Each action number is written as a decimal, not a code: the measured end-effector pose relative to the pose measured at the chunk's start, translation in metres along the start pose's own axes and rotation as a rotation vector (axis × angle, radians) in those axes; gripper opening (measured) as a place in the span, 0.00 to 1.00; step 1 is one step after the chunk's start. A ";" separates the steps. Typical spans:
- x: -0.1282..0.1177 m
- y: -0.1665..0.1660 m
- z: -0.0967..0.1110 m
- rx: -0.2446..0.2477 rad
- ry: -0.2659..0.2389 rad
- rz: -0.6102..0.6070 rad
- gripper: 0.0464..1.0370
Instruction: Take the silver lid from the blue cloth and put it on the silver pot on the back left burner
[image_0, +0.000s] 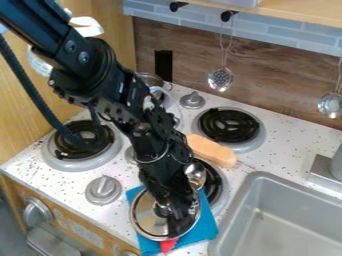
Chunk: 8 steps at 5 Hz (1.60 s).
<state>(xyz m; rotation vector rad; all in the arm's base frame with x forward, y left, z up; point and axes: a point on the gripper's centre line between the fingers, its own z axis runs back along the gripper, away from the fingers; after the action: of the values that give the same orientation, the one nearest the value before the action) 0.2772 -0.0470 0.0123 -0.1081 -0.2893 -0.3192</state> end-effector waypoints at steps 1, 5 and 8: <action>-0.004 0.003 -0.004 0.017 0.025 0.009 0.37; 0.006 0.002 0.005 0.002 0.018 0.013 0.27; 0.068 0.026 0.028 0.110 -0.135 0.133 0.27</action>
<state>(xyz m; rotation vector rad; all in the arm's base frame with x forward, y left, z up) 0.3405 -0.0383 0.0577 -0.0401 -0.4304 -0.1633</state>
